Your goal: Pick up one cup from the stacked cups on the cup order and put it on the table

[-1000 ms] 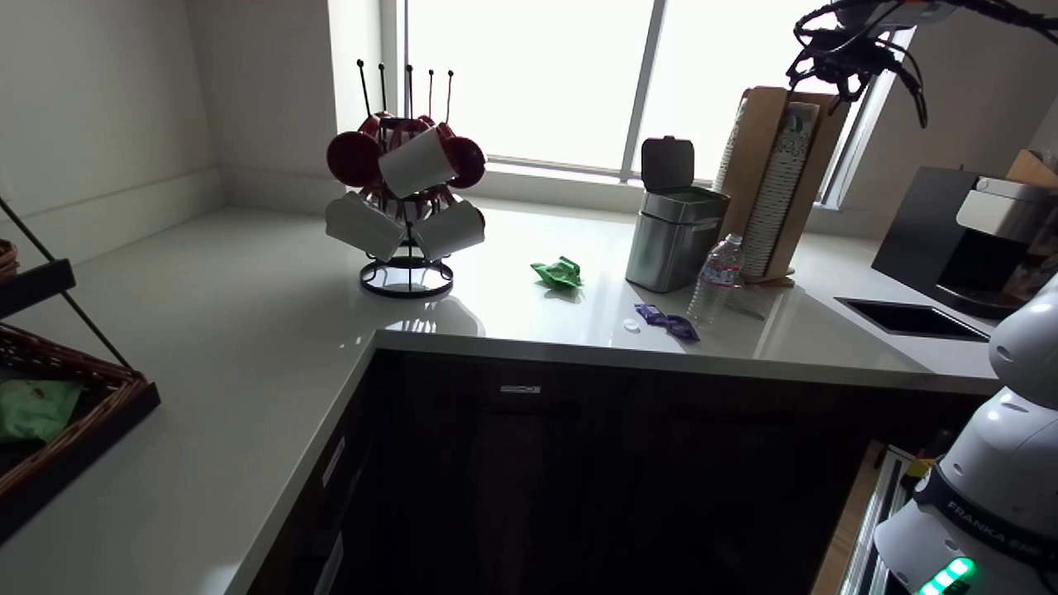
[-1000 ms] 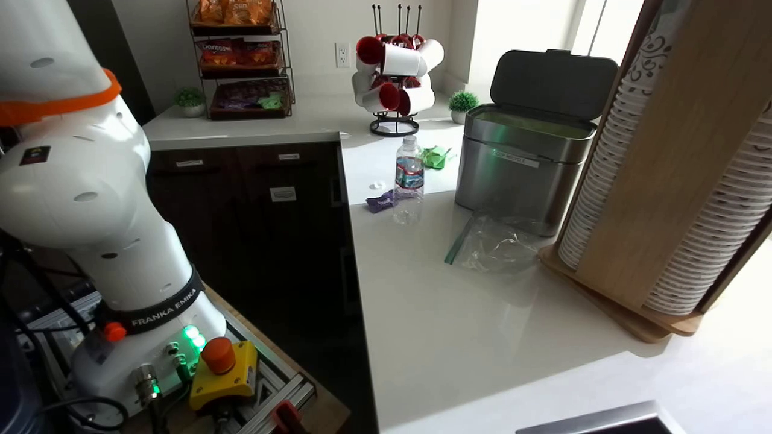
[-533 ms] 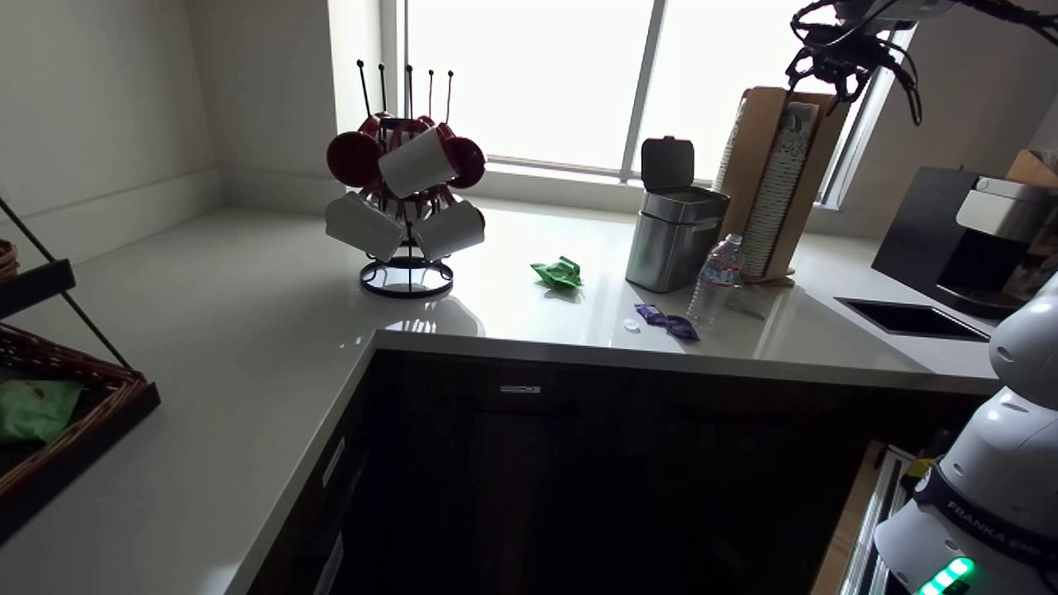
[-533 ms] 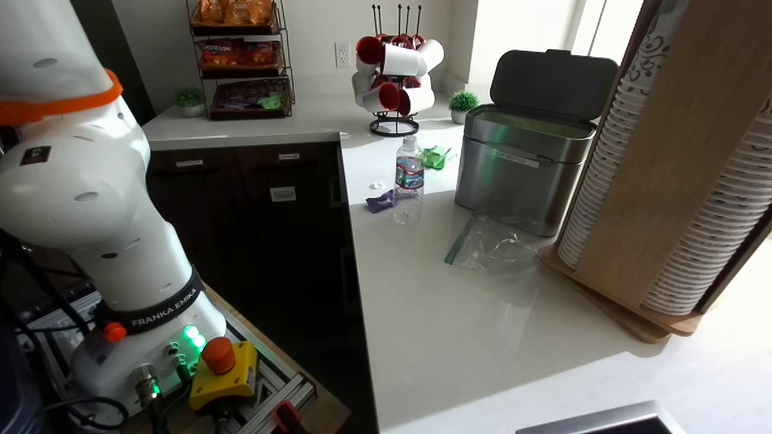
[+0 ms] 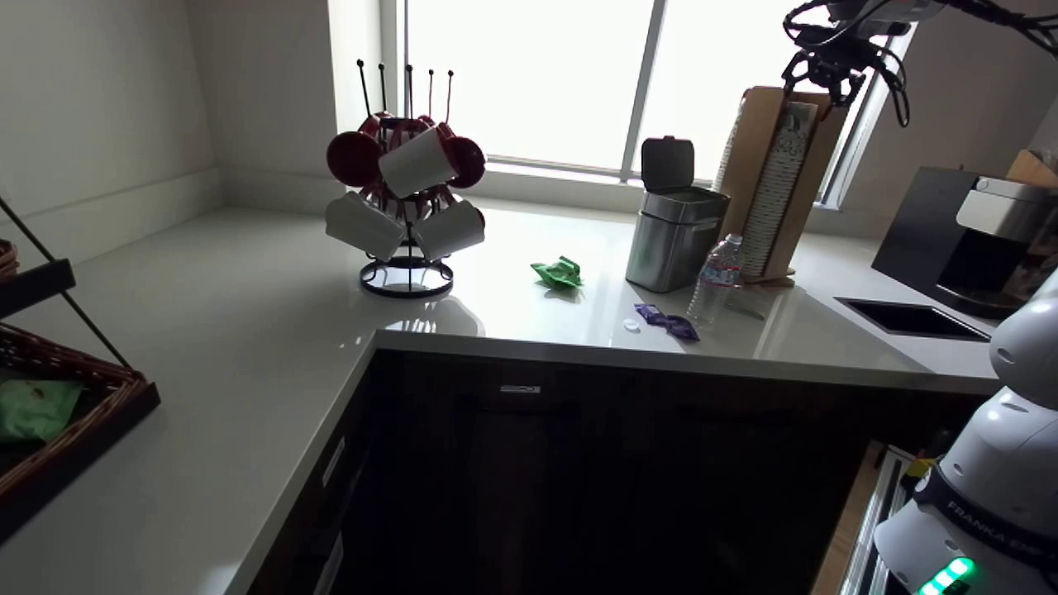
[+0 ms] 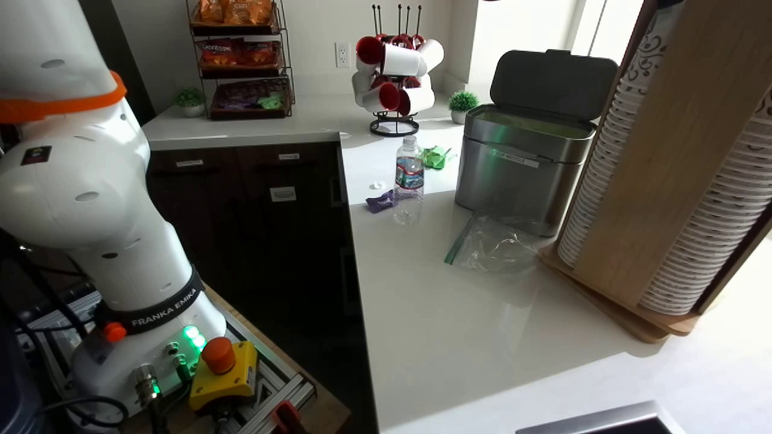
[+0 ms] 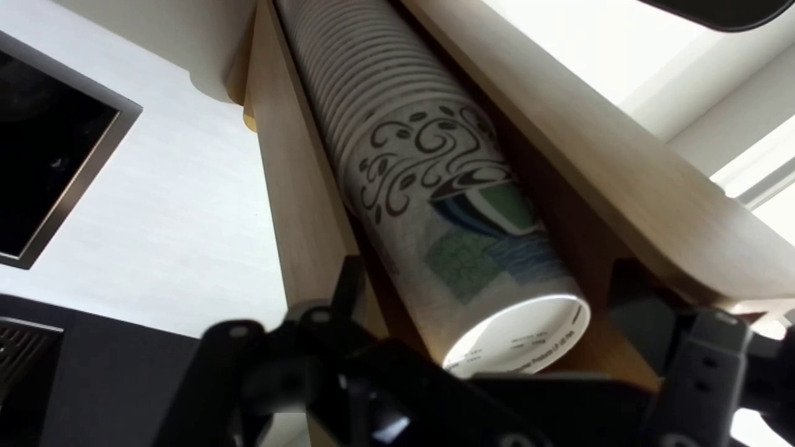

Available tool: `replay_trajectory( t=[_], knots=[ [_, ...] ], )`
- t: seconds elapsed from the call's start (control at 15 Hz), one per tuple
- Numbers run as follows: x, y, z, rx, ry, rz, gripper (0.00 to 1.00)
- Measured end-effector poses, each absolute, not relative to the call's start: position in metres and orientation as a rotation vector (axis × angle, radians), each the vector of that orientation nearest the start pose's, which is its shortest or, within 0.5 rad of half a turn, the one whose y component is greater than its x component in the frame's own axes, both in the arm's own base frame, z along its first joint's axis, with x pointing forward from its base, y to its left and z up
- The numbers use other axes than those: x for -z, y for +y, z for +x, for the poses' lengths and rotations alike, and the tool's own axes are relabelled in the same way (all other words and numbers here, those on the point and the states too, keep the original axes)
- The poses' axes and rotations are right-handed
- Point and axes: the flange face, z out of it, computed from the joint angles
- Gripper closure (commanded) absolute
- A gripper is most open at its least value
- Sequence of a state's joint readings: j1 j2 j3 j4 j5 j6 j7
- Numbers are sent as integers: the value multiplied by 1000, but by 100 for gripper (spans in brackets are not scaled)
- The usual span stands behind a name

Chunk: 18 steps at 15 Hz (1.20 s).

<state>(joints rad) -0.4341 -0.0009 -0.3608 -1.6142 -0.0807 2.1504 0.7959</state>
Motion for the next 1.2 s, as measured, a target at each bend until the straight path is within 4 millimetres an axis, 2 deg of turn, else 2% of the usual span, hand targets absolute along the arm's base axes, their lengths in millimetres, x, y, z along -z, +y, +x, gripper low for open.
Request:
replay_trajectory(
  t=[0.07,0.13,0.33,0.53,0.8,1.2],
  knots=[
    [-669,-431,419,855,2196,-2185,0],
    [-669,-431,420,855,2202,-2173,7],
    [-670,-431,422,859,2216,-2146,42],
    [-670,-431,423,859,2224,-2127,63],
    [-672,-431,423,862,2225,-2122,69],
    [-673,-431,422,867,2225,-2120,69]
  ],
)
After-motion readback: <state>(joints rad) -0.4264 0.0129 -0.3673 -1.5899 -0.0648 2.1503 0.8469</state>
